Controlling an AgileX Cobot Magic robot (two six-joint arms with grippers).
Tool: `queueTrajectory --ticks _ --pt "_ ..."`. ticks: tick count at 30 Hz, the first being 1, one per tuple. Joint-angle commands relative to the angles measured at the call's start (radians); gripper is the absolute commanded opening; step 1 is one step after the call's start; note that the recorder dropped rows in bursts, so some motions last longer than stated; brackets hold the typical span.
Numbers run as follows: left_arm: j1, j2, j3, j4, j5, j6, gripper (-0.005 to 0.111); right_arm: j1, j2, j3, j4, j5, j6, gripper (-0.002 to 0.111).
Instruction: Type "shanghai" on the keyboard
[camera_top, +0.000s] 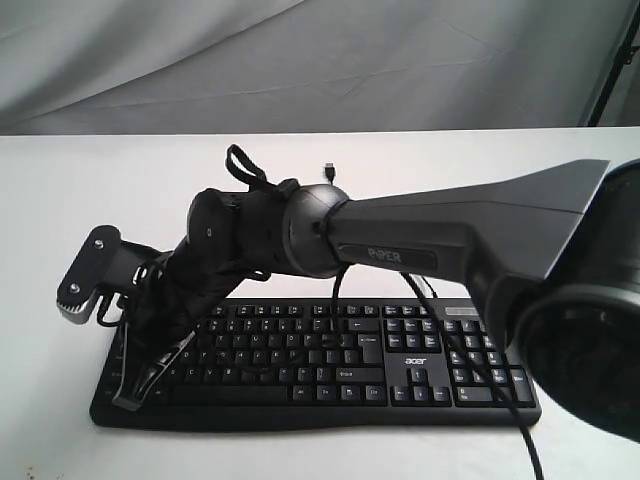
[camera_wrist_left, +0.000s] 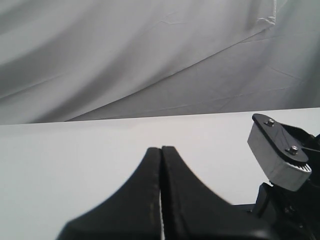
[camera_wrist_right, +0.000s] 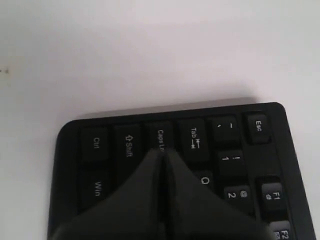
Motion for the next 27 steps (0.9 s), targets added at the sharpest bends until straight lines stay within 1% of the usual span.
queueTrajectory --ticks 1,27 --pt "-0.006 -0.002 0.002 0.0 -0.006 -0.003 0.0 0.002 0.006 -0.007 -0.006 0.008 0.002 0.0" --pt "-0.006 -0.002 0.002 0.0 -0.006 -0.003 0.0 0.001 0.029 -0.007 -0.033 0.015 0.014 0.0"
